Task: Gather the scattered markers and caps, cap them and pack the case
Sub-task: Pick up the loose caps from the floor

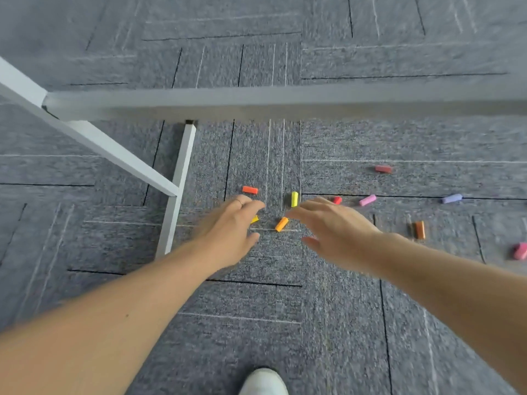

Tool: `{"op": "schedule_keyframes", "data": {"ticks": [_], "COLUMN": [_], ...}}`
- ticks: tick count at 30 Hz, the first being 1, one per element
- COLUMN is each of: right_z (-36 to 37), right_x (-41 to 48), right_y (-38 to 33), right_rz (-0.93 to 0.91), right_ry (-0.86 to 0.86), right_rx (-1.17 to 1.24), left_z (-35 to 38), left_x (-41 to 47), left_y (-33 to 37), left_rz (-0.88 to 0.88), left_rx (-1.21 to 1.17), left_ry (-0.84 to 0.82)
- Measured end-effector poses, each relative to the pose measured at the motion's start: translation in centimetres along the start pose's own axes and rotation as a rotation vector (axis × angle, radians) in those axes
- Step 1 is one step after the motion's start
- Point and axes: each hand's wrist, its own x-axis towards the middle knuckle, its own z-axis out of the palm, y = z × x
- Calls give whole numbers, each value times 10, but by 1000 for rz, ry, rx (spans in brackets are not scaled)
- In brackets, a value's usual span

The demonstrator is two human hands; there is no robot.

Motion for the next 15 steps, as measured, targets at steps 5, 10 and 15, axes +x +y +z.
{"op": "schedule_keyframes", "data": {"ticks": [5, 10, 15], "right_z": [33, 46, 33], "right_x": [44, 55, 51], "right_y": [-8, -13, -10], "right_rz": [-179, -118, 625], "right_ry": [-47, -73, 150], "right_rx": [-151, -121, 1052], "left_z": [31, 41, 15], "left_x": [25, 34, 49], "left_y": [-13, -21, -29], "left_rz": [17, -67, -628], "left_rx": [-63, -313, -1361], "left_ry": [115, 198, 299]}}
